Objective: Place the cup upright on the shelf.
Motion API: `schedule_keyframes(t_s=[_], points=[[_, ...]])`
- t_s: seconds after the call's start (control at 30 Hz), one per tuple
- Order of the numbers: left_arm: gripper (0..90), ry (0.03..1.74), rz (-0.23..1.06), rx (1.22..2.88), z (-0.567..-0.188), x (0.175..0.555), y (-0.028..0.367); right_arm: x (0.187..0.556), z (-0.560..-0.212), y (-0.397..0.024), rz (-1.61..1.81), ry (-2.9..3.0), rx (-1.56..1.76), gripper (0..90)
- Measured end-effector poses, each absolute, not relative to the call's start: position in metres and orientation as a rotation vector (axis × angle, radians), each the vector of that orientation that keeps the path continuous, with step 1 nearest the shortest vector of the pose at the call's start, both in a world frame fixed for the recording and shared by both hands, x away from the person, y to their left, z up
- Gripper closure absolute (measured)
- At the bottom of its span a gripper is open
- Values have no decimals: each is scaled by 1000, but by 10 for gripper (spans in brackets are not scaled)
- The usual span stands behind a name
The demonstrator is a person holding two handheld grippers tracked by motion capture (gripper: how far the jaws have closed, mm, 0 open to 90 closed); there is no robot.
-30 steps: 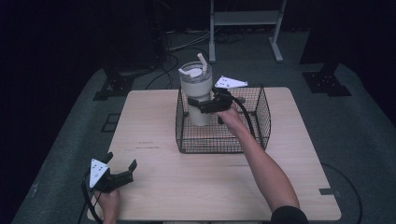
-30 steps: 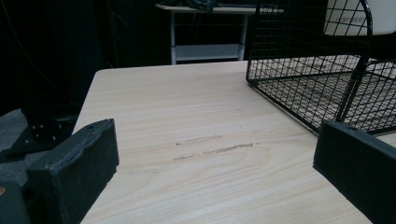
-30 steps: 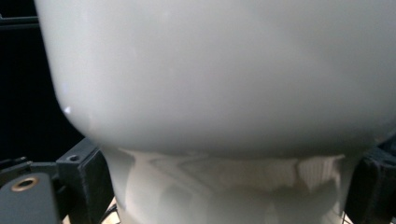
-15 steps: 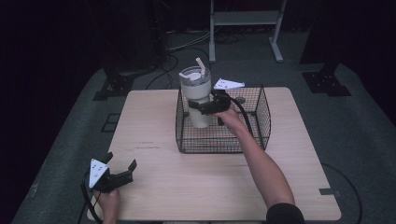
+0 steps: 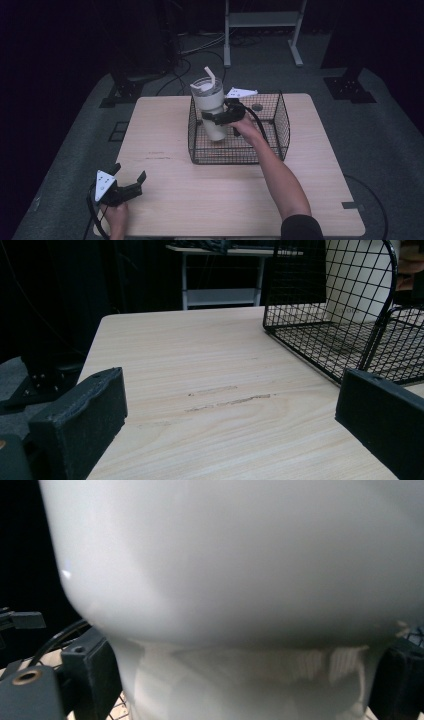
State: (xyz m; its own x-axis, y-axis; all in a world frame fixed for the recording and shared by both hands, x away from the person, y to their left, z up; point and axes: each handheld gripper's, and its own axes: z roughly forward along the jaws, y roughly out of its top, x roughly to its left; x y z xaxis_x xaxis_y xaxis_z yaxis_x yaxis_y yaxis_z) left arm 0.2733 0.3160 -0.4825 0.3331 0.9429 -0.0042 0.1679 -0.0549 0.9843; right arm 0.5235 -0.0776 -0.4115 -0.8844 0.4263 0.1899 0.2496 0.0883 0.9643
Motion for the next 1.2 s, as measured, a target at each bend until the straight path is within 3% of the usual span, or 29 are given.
schedule_keyframes(t_s=[1.2], points=[[0, 1059, 873, 1498, -483, 273, 316, 521, -428, -67, 1633, 2386, 560, 77]])
